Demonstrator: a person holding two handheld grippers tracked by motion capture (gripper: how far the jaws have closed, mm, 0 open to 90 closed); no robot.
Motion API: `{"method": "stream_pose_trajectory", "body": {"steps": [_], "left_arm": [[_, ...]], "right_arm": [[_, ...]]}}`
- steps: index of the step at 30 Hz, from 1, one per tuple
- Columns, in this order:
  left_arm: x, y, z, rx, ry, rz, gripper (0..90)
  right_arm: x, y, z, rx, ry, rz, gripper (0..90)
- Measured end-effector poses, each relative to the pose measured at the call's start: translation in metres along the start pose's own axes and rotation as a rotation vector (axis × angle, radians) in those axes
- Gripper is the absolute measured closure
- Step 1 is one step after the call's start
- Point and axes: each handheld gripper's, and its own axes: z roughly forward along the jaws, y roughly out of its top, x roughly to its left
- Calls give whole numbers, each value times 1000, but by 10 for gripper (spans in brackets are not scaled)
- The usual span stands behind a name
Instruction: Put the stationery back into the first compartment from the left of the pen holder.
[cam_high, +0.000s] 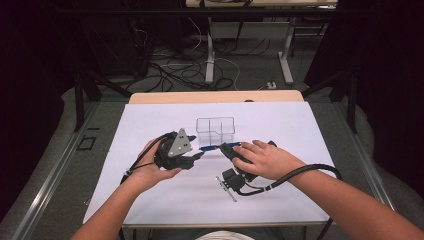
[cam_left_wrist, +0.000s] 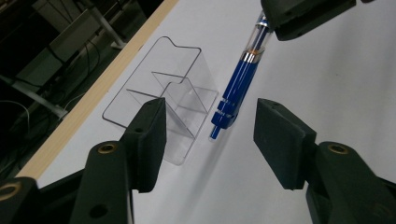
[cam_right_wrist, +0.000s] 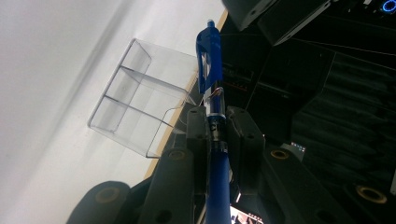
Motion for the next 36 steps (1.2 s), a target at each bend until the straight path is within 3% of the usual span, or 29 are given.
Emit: {"method": "stream_pose_trajectory", "body": {"steps": [1, 3, 5, 9, 14, 15, 16, 19, 30, 36], "left_arm": [[-1, 2, 1, 17, 4, 24, 467], [-2, 5, 4, 26, -8, 36, 478], [-6, 8, 7, 15, -18, 17, 494], [-6, 18, 11, 70, -43, 74, 522], [-8, 28, 20, 103, -61, 109, 564], [-8, 30, 22, 108, -65, 116, 574], [-8, 31, 23, 115, -72, 128, 586], [-9, 35, 26, 138, -85, 146, 608], [-17, 39, 32, 192, -77, 218, 713], [-19, 39, 33, 224, -69, 298, 767]], "right_arm": [[0, 0, 0, 4, 1, 1, 797], [0, -1, -1, 3, 1, -6, 798], [1, -1, -1, 5, 0, 1, 797], [-1, 0, -1, 2, -7, -26, 797], [-1, 3, -1, -5, -11, -34, 798], [0, 3, -1, -11, -16, -14, 797], [-1, 3, -1, -14, -18, -44, 797], [0, 4, -1, -11, -12, -40, 797], [2, 6, 0, -19, -4, -66, 798], [4, 8, 1, -23, 3, -76, 797]]}}
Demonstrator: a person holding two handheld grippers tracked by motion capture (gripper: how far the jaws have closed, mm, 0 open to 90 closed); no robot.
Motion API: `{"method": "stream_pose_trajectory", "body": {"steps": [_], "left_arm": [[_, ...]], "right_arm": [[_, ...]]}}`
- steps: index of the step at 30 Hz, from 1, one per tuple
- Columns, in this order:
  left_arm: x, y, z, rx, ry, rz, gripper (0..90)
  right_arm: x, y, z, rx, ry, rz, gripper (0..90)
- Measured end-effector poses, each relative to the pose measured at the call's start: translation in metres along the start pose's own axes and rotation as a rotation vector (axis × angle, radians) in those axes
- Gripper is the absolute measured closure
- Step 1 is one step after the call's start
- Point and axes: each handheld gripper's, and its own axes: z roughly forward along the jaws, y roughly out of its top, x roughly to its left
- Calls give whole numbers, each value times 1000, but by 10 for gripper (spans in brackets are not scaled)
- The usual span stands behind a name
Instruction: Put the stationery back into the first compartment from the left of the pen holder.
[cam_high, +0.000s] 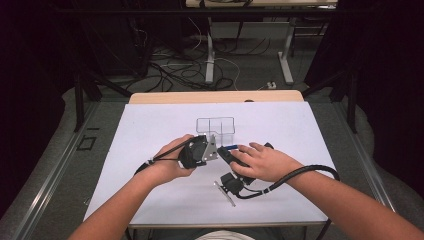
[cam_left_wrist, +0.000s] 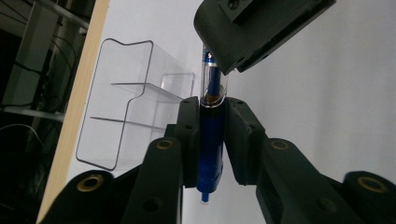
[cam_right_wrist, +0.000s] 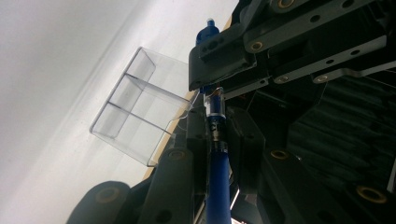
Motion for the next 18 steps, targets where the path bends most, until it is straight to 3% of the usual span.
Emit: {"method": "stream_pose_trajectory", "body": {"steps": [3, 8, 14, 18], "left_arm": [[0, 0, 0, 10, 6, 22, 771], [2, -1, 0, 4, -1, 25, 776], [5, -1, 1, -21, -4, -10, 781], [8, -2, 3, -7, -3, -22, 782]], "right_arm": [[0, 1, 0, -4, 3, -7, 797], [-1, 1, 1, -9, 2, -12, 796], [-2, -1, 2, -8, -13, -15, 790], [-2, -3, 1, -3, -15, -5, 764]]}}
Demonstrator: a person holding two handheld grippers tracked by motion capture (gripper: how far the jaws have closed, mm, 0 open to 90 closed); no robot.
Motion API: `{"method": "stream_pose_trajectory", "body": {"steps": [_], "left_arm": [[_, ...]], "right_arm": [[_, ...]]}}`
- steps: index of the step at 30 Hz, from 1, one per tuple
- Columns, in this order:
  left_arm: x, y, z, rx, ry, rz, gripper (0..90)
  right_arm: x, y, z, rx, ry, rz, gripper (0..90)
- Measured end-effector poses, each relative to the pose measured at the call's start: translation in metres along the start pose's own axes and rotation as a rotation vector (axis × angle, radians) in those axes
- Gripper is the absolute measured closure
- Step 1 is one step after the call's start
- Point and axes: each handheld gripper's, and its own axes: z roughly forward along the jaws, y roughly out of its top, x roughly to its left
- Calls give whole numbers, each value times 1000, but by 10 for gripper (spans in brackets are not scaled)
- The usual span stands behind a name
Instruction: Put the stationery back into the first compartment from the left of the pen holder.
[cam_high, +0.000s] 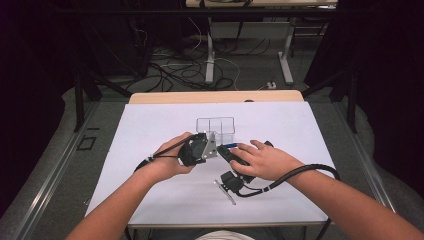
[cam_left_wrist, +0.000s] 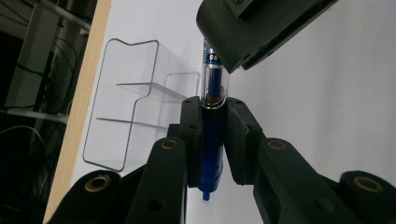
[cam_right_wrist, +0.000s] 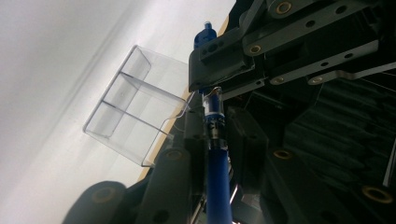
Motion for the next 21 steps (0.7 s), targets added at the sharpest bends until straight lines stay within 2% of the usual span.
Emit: {"method": "stream_pose_trajectory", "body": {"steps": [4, 8, 9, 11, 17, 21], "left_arm": [[6, -3, 1, -4, 8, -32, 782], [12, -5, 1, 0, 21, -61, 782], [13, -6, 1, -11, 24, -83, 782], [17, -7, 0, -15, 21, -103, 782], [28, -12, -3, -62, 37, -186, 782], [35, -16, -5, -97, 32, -247, 781]], "right_arm": [[0, -1, -1, -6, -4, -4, 733], [0, -3, -2, -6, 3, 27, 679], [0, -3, -2, -6, 3, 27, 679], [0, -4, -3, -9, -4, 64, 659], [-2, -8, -4, 6, -3, 90, 587], [-3, -12, -4, 22, -8, 142, 550]]}}
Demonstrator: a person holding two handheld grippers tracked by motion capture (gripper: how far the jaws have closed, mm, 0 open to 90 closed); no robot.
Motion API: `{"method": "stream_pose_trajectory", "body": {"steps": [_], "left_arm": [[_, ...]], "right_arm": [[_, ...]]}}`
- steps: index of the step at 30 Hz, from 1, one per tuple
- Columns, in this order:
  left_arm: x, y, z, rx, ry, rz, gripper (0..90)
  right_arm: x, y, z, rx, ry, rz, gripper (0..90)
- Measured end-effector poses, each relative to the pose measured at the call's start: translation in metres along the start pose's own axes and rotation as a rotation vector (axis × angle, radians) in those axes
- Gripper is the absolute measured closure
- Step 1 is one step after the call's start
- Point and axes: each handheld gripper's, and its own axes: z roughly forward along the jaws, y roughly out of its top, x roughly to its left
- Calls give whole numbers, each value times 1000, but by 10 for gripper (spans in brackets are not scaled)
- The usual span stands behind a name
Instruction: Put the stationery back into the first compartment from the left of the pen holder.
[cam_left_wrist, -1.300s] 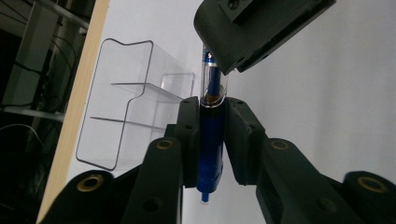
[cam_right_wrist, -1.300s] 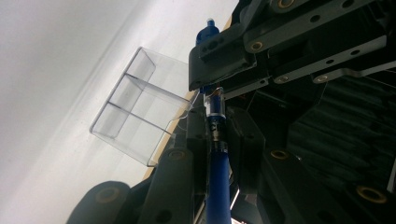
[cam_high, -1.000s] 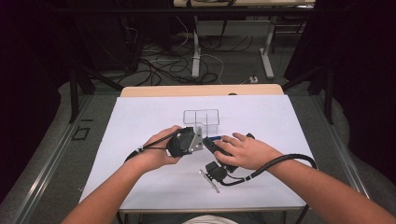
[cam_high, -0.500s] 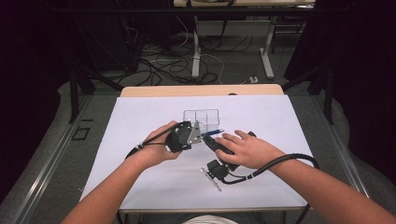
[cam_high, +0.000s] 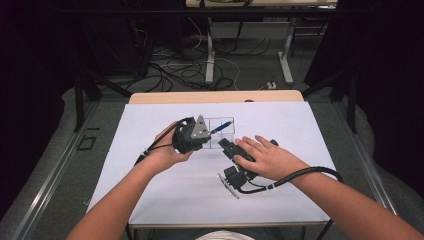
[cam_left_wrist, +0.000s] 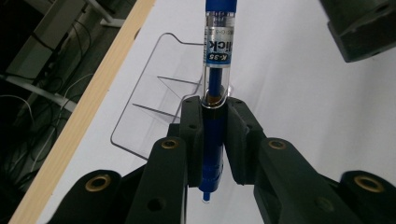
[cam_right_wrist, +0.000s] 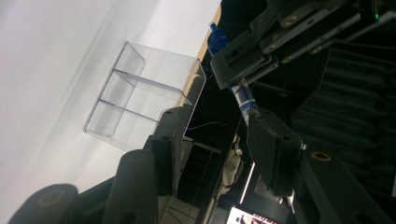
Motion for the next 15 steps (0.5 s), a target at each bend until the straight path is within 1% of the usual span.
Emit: {"method": "stream_pose_trajectory", "body": {"steps": [1, 3, 4, 5, 7, 8, 9, 10, 11, 12, 13, 14, 15], "left_arm": [[2, 0, -1, -4, 4, -10, 782], [4, 0, -2, -20, 1, -44, 781], [6, -1, -1, -36, 3, -55, 781], [7, 0, -2, -40, 8, -75, 782], [11, 0, -3, -62, 8, -114, 781], [12, 0, -3, -81, 4, -138, 782], [13, 0, -4, -93, 2, -162, 781], [15, 0, -4, -108, 0, -177, 781], [16, 0, -3, -122, -5, -189, 781], [17, 0, -3, -128, -5, -199, 782], [18, 1, -3, -143, -6, -220, 782], [19, 1, -2, -147, -3, -228, 782], [20, 0, -2, -161, -5, -243, 782]], "right_arm": [[0, -1, -1, 5, 3, 16, 533], [-1, -2, -1, 6, 0, 51, 525], [-2, -3, -2, 8, -2, 70, 522], [-2, -3, -2, 7, 3, 87, 516], [-4, -5, -1, 25, 14, 145, 505], [-5, -7, -1, 25, 24, 176, 505], [-5, -9, -2, 30, 20, 255, 504], [-5, -9, -2, 30, 20, 255, 504], [-6, -11, -1, 24, 8, 285, 497], [-7, -13, -1, 21, 6, 327, 477], [-9, -16, -1, 31, 17, 432, 473], [-13, -17, -5, 79, 89, 467, 480], [-13, -17, -5, 79, 89, 467, 480]]}}
